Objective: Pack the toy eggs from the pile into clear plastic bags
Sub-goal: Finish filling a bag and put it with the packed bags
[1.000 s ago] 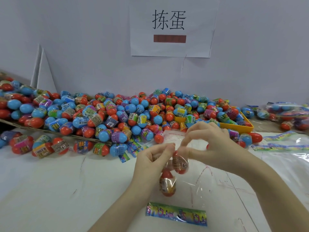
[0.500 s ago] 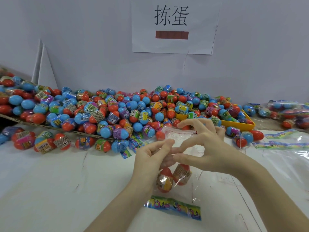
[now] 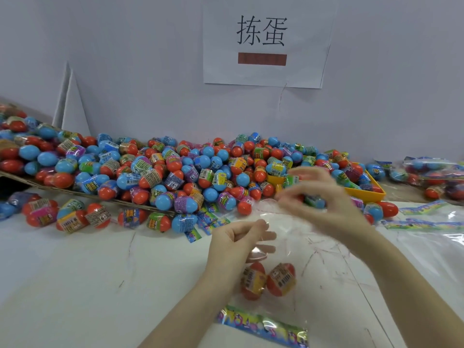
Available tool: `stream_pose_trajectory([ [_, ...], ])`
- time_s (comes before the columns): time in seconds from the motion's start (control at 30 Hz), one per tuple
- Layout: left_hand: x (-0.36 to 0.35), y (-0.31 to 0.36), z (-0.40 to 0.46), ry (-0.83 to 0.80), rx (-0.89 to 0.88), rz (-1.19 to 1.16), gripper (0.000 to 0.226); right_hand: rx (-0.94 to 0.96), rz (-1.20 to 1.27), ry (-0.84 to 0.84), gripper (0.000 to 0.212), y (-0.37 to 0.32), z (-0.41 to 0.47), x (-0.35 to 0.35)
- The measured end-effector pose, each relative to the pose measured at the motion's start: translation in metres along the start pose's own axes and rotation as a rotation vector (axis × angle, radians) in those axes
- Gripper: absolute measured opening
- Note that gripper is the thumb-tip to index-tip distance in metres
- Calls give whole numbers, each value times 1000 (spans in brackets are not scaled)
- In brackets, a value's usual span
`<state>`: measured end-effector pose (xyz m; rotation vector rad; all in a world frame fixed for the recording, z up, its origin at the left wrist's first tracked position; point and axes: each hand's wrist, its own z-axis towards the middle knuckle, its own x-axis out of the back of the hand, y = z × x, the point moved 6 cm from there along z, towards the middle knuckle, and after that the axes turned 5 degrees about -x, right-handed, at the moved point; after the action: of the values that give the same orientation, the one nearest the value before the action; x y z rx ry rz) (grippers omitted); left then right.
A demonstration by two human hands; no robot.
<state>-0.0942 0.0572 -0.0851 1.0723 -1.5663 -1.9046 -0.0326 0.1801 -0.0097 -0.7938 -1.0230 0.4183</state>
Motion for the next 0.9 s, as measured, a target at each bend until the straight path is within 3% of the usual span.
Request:
stream_pose_trajectory([
  [0.07,1,-1,1,17,-4,13,11,-72,233,353,15,12,12,30],
  [0.13,3,-2,2,57,-3,-12,13,-181,128,495,13,28,28,40],
  [0.33,5,-1,4,136,1,-61,22,-348,-513,343,50,73,71,15],
  [0.43,2,1,4,120,-23,-45,20,-371,-860,327,53,78,80,6],
  [0.5,2,0,5,107,-27,-56,16,-361,-890,307,50,80,83,0],
  [0.6,2,-2,5,98,-19,-69,8,-276,-762,373,45,74,77,1],
  [0.7,2,-1,5,96,-16,-82,8,-129,-257,463,37,56,62,14],
  [0.77,3,-1,5,92,-24,-83,10,-47,107,427,37,38,48,20],
  [0.9,4,1,5,98,-48,-101,10,51,507,272,54,-1,7,21],
])
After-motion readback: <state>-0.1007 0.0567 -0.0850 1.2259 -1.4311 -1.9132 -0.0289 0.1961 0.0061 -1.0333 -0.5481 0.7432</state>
